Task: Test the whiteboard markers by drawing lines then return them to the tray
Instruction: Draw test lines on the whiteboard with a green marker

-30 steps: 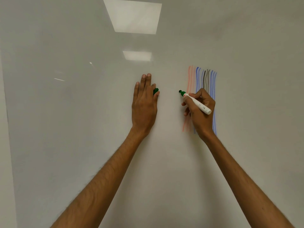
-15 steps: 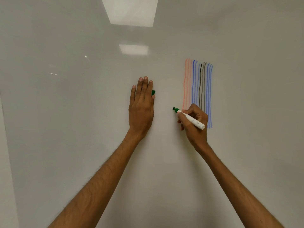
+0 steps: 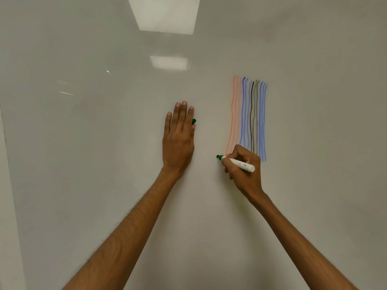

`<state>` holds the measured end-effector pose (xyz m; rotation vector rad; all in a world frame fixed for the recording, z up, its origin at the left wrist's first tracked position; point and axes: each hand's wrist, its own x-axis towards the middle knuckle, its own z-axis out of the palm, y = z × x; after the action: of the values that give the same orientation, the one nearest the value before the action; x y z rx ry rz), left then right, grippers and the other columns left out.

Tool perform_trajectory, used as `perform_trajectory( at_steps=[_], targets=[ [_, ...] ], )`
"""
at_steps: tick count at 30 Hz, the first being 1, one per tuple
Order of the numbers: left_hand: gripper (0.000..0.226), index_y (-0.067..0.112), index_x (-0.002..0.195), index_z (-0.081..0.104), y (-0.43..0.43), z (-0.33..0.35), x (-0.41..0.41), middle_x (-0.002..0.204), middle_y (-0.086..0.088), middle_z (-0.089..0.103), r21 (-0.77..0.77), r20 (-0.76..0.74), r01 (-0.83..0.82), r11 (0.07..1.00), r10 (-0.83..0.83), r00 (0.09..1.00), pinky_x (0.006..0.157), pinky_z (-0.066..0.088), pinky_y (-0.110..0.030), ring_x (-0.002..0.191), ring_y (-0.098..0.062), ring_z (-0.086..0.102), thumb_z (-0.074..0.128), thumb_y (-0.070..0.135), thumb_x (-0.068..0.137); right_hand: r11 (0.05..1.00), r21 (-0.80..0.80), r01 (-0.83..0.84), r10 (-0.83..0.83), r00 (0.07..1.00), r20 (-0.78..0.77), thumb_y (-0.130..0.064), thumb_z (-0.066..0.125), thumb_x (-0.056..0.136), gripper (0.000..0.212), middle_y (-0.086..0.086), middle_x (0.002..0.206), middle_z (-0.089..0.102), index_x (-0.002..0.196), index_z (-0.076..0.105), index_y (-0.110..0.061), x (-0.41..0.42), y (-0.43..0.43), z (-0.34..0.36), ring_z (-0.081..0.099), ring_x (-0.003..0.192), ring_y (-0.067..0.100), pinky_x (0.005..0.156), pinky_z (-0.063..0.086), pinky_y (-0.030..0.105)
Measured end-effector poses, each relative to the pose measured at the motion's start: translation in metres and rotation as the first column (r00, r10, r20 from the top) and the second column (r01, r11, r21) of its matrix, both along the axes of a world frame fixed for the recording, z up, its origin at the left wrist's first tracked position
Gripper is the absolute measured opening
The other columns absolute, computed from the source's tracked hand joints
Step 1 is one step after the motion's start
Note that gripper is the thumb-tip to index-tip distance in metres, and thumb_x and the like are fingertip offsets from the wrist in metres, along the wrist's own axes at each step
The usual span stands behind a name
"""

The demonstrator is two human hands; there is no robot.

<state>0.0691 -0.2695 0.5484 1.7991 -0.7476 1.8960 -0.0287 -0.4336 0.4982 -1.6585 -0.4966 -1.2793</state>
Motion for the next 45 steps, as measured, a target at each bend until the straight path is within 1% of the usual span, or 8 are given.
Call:
perform_trajectory(
  at_steps=[4, 8, 11, 17, 22, 26, 32, 45],
  targets=[
    [0.045, 0.003, 0.15, 0.036, 0.0, 0.0, -0.002, 0.158, -0.015, 0.033, 0.008, -0.007, 0.005, 1.0, -0.005, 1.0, 0.123, 0.018, -0.043, 0.148, -0.03, 0.026, 0.039, 0.015, 0.107, 0.997, 0.07, -0.028, 0.023, 0.997, 0.071, -0.004, 0.072, 0.086, 0.019, 0.011, 0.065, 0.063, 0.076, 0.058, 0.002, -0.011, 0.004, 0.032, 0.057, 0.049, 0.034, 0.042, 0.048, 0.039],
    [0.045, 0.002, 0.15, 0.036, 0.0, 0.0, -0.003, 0.158, -0.015, 0.033, 0.007, -0.015, 0.01, 1.0, -0.01, 1.0, 0.124, 0.016, -0.042, 0.149, -0.029, 0.025, 0.038, 0.017, 0.107, 0.993, 0.116, -0.003, -0.014, 0.99, 0.144, -0.01, 0.075, 0.086, 0.011, 0.01, 0.077, 0.068, 0.087, 0.066, -0.005, -0.015, 0.011, 0.079, 0.061, 0.057, 0.033, 0.046, 0.051, 0.036],
    [0.046, 0.002, 0.15, 0.036, 0.0, 0.0, -0.003, 0.158, -0.015, 0.032, 0.004, -0.021, 0.008, 1.0, -0.008, 1.0, 0.124, 0.016, -0.042, 0.149, -0.028, 0.025, 0.038, 0.017, 0.107, 0.993, 0.114, -0.017, -0.003, 0.984, 0.178, -0.015, 0.071, 0.089, 0.012, 0.006, 0.086, 0.07, 0.099, 0.071, -0.006, -0.012, 0.017, 0.11, 0.063, 0.064, 0.024, 0.048, 0.054, 0.037],
    [0.046, 0.002, 0.15, 0.035, 0.0, 0.0, -0.002, 0.158, -0.015, 0.032, 0.008, -0.019, -0.005, 1.0, 0.005, 1.0, 0.124, 0.015, -0.042, 0.149, -0.028, 0.025, 0.037, 0.018, 0.107, 0.99, 0.14, -0.02, -0.003, 0.986, 0.166, -0.016, 0.06, 0.097, 0.017, 0.011, 0.094, 0.069, 0.105, 0.069, -0.005, 0.0, 0.027, 0.144, 0.064, 0.063, 0.015, 0.049, 0.054, 0.033],
    [0.045, 0.002, 0.149, 0.037, 0.0, 0.0, -0.001, 0.157, -0.015, 0.033, 0.008, -0.01, -0.013, 1.0, 0.013, 1.0, 0.123, 0.017, -0.043, 0.148, -0.029, 0.026, 0.035, 0.02, 0.108, 0.996, 0.086, -0.015, -0.001, 0.983, 0.184, -0.015, 0.059, 0.095, 0.018, 0.012, 0.095, 0.067, 0.107, 0.068, -0.004, 0.006, 0.026, 0.141, 0.063, 0.072, 0.015, 0.047, 0.054, 0.032],
    [0.046, 0.002, 0.149, 0.037, 0.0, 0.0, -0.001, 0.157, -0.015, 0.033, 0.008, -0.016, -0.013, 1.0, 0.013, 1.0, 0.123, 0.017, -0.042, 0.148, -0.029, 0.026, 0.032, 0.022, 0.108, 0.997, 0.066, -0.044, 0.033, 0.988, 0.152, -0.012, 0.06, 0.095, 0.017, 0.016, 0.093, 0.067, 0.107, 0.069, -0.003, 0.007, 0.024, 0.131, 0.062, 0.069, 0.017, 0.048, 0.055, 0.033],
    [0.045, 0.002, 0.149, 0.037, 0.0, -0.001, -0.001, 0.157, -0.015, 0.034, 0.006, -0.009, 0.005, 1.0, -0.005, 1.0, 0.123, 0.017, -0.043, 0.148, -0.029, 0.026, 0.036, 0.019, 0.107, 0.988, 0.144, -0.053, 0.038, 0.994, 0.107, -0.01, 0.062, 0.095, 0.015, 0.008, 0.09, 0.071, 0.102, 0.069, 0.0, 0.003, 0.019, 0.106, 0.068, 0.072, 0.021, 0.049, 0.056, 0.037],
    [0.045, 0.001, 0.149, 0.037, 0.0, -0.003, 0.0, 0.157, -0.017, 0.034, 0.003, 0.004, 0.062, 0.998, -0.062, 0.998, 0.123, 0.014, -0.043, 0.147, -0.032, 0.027, 0.041, 0.014, 0.106, 0.977, 0.211, -0.038, 0.032, 0.999, 0.031, -0.006, 0.062, 0.094, 0.01, 0.01, 0.085, 0.071, 0.098, 0.068, 0.001, -0.005, 0.028, 0.048, 0.067, 0.067, 0.017, 0.046, 0.053, 0.029]
  ],
)
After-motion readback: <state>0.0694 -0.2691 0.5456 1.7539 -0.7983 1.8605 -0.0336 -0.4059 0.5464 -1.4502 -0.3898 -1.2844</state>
